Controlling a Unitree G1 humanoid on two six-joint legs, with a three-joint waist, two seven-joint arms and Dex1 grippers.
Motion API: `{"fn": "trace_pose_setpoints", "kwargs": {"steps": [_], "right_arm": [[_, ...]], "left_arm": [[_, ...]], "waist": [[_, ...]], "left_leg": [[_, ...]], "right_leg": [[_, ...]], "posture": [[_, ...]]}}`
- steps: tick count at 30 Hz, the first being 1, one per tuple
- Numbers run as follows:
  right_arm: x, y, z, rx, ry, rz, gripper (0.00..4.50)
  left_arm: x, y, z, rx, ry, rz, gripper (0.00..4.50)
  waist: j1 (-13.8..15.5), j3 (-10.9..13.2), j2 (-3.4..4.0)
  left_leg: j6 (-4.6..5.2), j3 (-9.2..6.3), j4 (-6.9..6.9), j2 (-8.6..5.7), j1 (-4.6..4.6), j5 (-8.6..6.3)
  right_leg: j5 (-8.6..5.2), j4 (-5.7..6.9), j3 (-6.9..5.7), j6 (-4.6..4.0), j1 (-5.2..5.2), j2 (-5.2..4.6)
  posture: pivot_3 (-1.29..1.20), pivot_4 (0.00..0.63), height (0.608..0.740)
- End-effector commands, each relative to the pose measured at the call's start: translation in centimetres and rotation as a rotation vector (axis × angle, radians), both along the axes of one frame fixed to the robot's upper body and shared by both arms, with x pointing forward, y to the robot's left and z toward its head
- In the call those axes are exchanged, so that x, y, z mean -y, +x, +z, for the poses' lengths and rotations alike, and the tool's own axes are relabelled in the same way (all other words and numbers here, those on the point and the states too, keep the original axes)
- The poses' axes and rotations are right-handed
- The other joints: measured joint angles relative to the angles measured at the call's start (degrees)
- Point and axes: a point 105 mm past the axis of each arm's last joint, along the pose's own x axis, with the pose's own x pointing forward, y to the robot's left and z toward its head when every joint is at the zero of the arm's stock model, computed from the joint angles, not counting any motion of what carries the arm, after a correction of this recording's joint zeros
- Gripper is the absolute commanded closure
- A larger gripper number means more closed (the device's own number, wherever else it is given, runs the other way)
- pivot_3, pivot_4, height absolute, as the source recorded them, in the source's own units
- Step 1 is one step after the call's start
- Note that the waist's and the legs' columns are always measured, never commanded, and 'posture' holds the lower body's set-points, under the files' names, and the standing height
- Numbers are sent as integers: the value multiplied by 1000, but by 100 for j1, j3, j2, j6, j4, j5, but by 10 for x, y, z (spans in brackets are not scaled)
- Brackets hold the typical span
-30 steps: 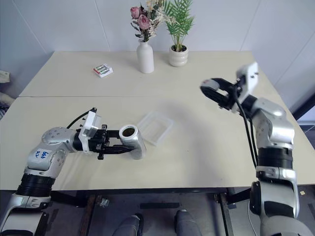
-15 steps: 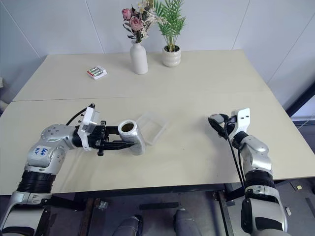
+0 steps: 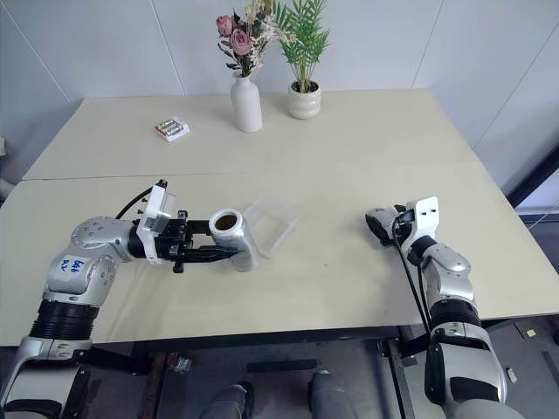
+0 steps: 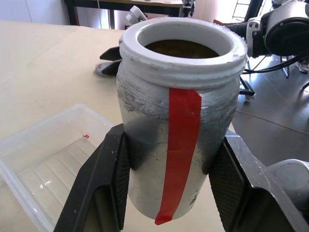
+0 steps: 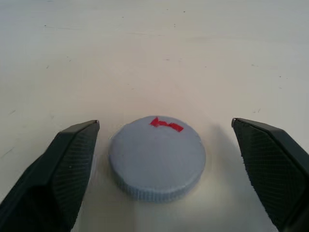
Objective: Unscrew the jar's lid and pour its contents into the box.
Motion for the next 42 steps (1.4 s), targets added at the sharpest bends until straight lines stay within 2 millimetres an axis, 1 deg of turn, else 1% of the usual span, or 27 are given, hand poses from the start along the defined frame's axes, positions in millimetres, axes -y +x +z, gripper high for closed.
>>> {"fn": "trace_pose_setpoints", "kwargs": {"steps": [1, 2, 3, 5, 6, 8, 10, 12, 15, 18, 20, 23, 27, 30, 34, 37, 39, 40, 42], "right_arm": [[3, -5, 44, 138, -10, 64, 24], [0, -7, 56, 166, -19, 98, 24], [-3, -8, 63, 182, -24, 121, 24], [-16, -15, 83, 215, -50, 223, 24], [-21, -18, 88, 222, -60, 258, 24], [-42, -29, 107, 235, -99, 389, 24], [-68, -43, 121, 228, -156, 555, 24], [-85, -54, 123, 203, -206, 661, 24], [-99, -62, 123, 182, -237, 738, 24], [-124, -77, 126, 186, -245, 852, 24], [-134, -82, 122, 181, -259, 885, 24], [-137, -84, 113, 169, -285, 893, 24], [-135, -86, 101, 138, -276, 889, 24], [-132, -87, 99, 136, -271, 872, 24], [-127, -88, 97, 130, -253, 841, 24], [-125, -88, 95, 125, -246, 821, 24], [-122, -88, 93, 123, -247, 804, 24], [-120, -88, 92, 123, -250, 791, 24], [-118, -87, 91, 121, -242, 772, 24]], "left_arm": [[-5, -2, 10, 34, -18, 11, 2576], [-6, -2, 11, 34, -20, 15, 2576], [-6, -2, 11, 35, -20, 18, 2576], [-9, -2, 13, 36, -27, 32, 2576], [-9, -1, 14, 36, -30, 38, 2576], [-12, 0, 17, 37, -35, 53, 2576], [-15, 1, 21, 35, -45, 72, 2576], [-17, 3, 23, 39, -45, 87, 2576], [-20, 5, 24, 46, -44, 109, 2576], [-24, 10, 26, 61, -34, 143, 2576], [-27, 15, 28, 70, -35, 171, 2576], [-30, 20, 30, 79, -36, 200, 2576], [-32, 28, 28, 96, -24, 242, 2576], [-28, 34, 29, 127, -19, 262, 2576], [-23, 47, 37, 214, -24, 316, 2576], [-17, 56, 46, 329, -15, 355, 2576], [-11, 64, 53, 507, 55, 385, 2576], [-9, 68, 56, 637, 123, 411, 2576], [-6, 75, 57, 826, 237, 421, 2576]], "waist": [[-1, 0, 1], [-3, 1, 1], [-2, 1, 2], [1, 1, 2], [2, 1, 2], [-2, 1, 2], [-12, 1, 2], [-8, 1, 2], [25, 1, 2], [55, 1, 2], [78, 1, 2], [106, 1, 2], [164, 1, 2], [172, 1, 2], [187, 1, 1], [180, 1, 1], [181, 1, 1], [185, 1, 1], [198, 0, 0]], "left_leg": [[0, 0, 0, 0, 0, 0], [0, 0, -1, 0, -1, 0], [0, 1, -1, 0, -1, 0], [0, 0, -1, 0, -1, 0], [0, -1, 0, 1, -1, 0], [0, -3, 0, 1, 0, 0], [0, -2, 0, 2, 0, 0], [0, -2, 0, 3, 1, 0], [0, -6, 1, 2, 0, 0], [-1, -7, 1, 0, -8, -1], [-1, -11, 0, 0, -14, -1], [-2, -13, 0, 0, -14, -1], [-2, -14, 0, 0, -15, -1], [-2, -14, 1, -2, -17, -1], [-2, -17, 1, -2, -18, -1], [-2, -17, 1, -3, -17, -1], [-2, -17, 2, -3, -18, -1], [-2, -16, 3, -3, -18, -1], [-2, -18, 3, -4, -18, -1]], "right_leg": [[0, 0, 0, 0, -1, 0], [0, 0, 1, 1, -2, 0], [0, 1, 2, 1, -2, 0], [-1, 2, 1, 2, -2, 0], [-1, 2, 0, 2, -2, 0], [-1, 3, -1, 2, -1, 1], [-1, 5, 0, 2, -3, 1], [-1, 6, 0, 2, -3, 2], [-1, 3, -4, 2, -2, 1], [-1, -5, -5, 2, -4, -3], [-2, -9, -9, 3, -6, -5], [-2, -9, -13, 3, -6, -5], [-2, -12, -15, 3, -6, -5], [-2, -13, -16, 3, -6, -6], [-2, -14, -18, 3, -6, -7], [-1, -13, -18, 3, -6, -7], [-1, -13, -18, 3, -6, -7], [-1, -13, -18, 4, -6, -7], [-1, -14, -19, 4, -5, -7]], "posture": [[0, 150, 740], [0, 150, 740], [0, 150, 740], [0, 150, 740], [0, 150, 740], [0, 150, 740], [0, 150, 740], [0, 150, 740], [0, 150, 740], [0, 150, 740], [0, 150, 740], [0, 150, 740], [0, 150, 740], [0, 150, 740], [0, 150, 740], [0, 150, 740], [0, 150, 740], [0, 150, 740], [0, 150, 740]]}}
